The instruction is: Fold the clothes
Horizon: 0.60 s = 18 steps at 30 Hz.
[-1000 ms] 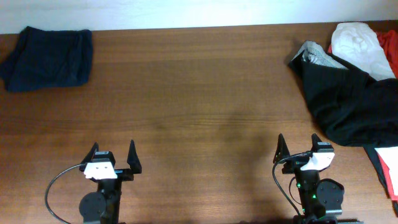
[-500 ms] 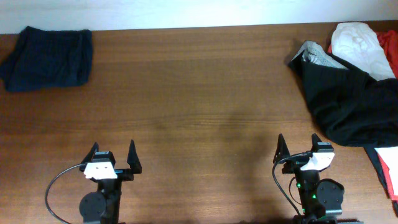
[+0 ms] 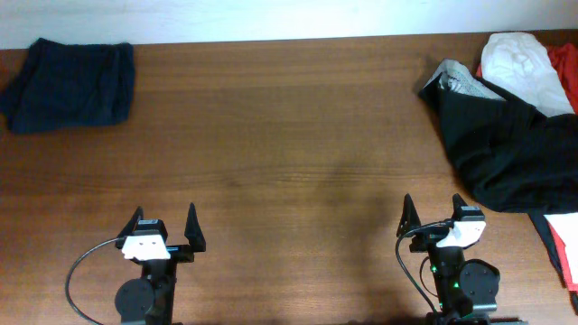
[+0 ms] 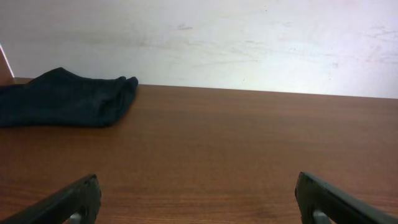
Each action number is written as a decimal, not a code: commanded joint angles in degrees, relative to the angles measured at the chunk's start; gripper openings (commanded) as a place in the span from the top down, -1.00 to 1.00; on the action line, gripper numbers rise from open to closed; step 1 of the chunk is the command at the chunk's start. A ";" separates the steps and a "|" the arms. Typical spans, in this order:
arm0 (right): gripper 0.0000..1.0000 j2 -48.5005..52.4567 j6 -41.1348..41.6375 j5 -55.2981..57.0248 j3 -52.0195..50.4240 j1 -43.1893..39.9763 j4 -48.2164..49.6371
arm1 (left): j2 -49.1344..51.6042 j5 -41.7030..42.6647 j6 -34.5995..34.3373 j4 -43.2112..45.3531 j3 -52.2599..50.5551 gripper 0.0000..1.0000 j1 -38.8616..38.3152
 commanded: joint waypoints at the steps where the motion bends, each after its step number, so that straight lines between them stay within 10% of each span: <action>1: -0.98 -0.20 -0.02 0.52 -0.35 -0.46 -0.26 | 0.09 -0.39 0.87 -0.11 -0.33 -0.99 0.39; 7: -0.97 -0.22 1.22 -0.15 -0.35 -0.44 2.64 | 0.09 -0.39 0.87 -0.11 -0.33 -0.99 0.39; 12: -0.97 -0.22 24.74 -27.30 -0.35 -0.39 2.03 | 0.09 -0.39 0.87 -0.11 -0.33 -0.99 0.39; 18: -0.97 -0.22 34.10 -28.04 -0.35 -0.42 13.11 | 0.09 -0.39 0.87 -0.11 -0.33 -0.99 0.39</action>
